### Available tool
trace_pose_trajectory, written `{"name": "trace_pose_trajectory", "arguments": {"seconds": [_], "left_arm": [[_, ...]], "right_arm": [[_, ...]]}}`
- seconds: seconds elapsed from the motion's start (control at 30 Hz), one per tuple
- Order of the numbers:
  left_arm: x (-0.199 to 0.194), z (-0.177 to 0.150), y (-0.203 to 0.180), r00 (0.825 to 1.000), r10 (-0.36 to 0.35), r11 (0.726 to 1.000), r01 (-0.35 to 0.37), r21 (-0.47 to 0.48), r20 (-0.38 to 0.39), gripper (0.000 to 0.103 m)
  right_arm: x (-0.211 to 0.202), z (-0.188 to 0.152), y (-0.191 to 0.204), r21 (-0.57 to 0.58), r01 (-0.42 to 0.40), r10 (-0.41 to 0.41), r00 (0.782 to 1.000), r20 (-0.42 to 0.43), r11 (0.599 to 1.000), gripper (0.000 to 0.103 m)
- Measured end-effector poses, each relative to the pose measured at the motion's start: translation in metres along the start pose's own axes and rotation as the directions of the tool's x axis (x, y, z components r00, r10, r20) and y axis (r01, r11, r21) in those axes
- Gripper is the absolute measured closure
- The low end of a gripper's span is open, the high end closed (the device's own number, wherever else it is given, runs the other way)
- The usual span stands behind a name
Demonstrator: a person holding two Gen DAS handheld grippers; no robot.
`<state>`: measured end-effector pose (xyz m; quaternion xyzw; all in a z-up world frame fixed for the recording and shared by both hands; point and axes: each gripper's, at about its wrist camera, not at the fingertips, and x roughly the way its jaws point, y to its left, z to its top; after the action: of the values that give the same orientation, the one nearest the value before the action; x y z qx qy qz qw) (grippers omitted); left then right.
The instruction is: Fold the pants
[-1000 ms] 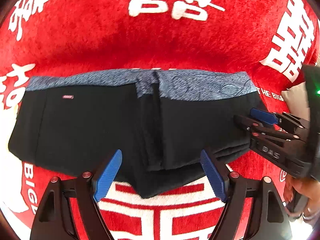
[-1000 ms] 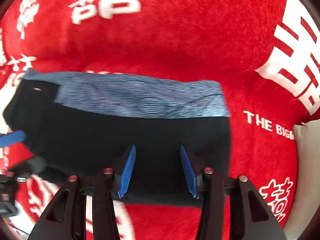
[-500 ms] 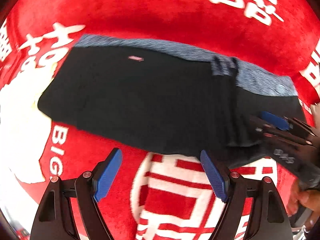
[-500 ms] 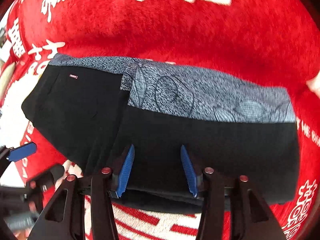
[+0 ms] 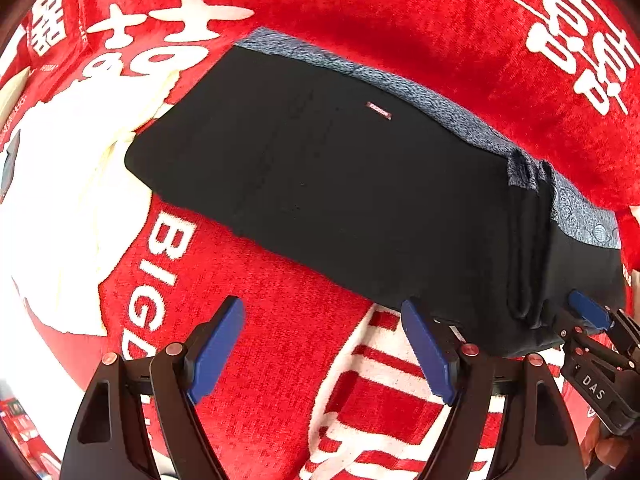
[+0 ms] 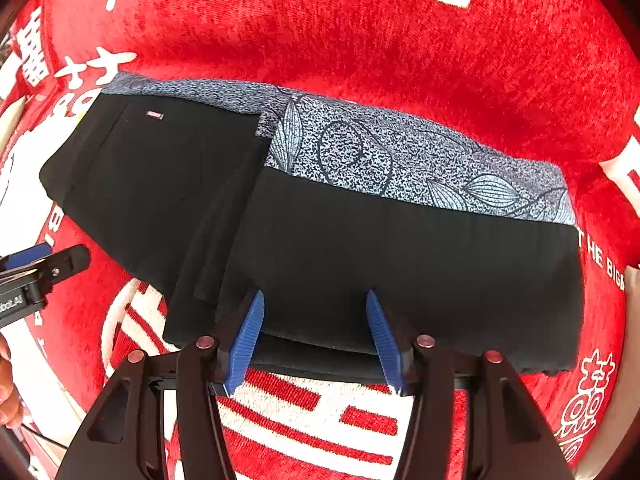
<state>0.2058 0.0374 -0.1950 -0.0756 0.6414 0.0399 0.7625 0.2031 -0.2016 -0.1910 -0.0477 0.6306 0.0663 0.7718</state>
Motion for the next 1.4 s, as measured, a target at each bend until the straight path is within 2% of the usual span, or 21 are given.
{"name": "trace_pose_trajectory", "arguments": {"seconds": [0.4,0.53,0.63,0.7,0.83,1.3,1.33,1.37,1.4], "left_arm": [[0.008,0.009,0.026,0.999,-0.042,0.998,0.043,-0.053,0.008,0.021],[0.011,0.011,0.038,0.995,-0.100,0.991,0.102,-0.086,0.017,0.021],[0.015,0.012,0.057,0.979,-0.198,0.968,0.203,-0.147,0.051,0.021],[0.021,0.014,0.074,0.957,-0.281,0.935,0.290,-0.205,0.071,0.021],[0.033,0.018,0.094,0.931,-0.354,0.889,0.364,-0.276,0.089,0.021],[0.042,0.039,0.103,0.888,-0.428,0.820,0.460,-0.340,0.168,0.021],[0.043,0.039,0.103,0.884,-0.434,0.815,0.468,-0.340,0.177,0.016],[0.043,0.039,0.102,0.871,-0.451,0.804,0.491,-0.336,0.193,0.012],[0.043,0.039,0.103,0.868,-0.454,0.801,0.496,-0.336,0.200,0.012]], "right_arm": [[0.004,0.005,0.001,-0.005,0.026,-0.026,1.000,-0.001,1.000,0.043],[0.005,0.004,0.003,-0.003,0.036,-0.036,0.999,0.004,0.999,0.043],[0.005,0.003,0.003,-0.001,0.041,-0.041,0.999,0.008,0.999,0.043],[0.005,0.003,0.004,-0.001,0.043,-0.043,0.999,0.012,0.999,0.043],[0.005,0.001,0.004,-0.002,0.044,-0.044,0.999,0.023,0.999,0.043],[0.004,0.001,0.005,0.001,0.047,-0.047,0.998,0.030,0.999,0.043],[0.004,0.001,0.005,0.001,0.047,-0.047,0.998,0.030,0.999,0.043],[0.004,0.001,0.005,0.001,0.048,-0.048,0.998,0.031,0.999,0.043],[0.004,0.001,0.005,-0.001,0.048,-0.048,0.998,0.030,0.999,0.043]]}}
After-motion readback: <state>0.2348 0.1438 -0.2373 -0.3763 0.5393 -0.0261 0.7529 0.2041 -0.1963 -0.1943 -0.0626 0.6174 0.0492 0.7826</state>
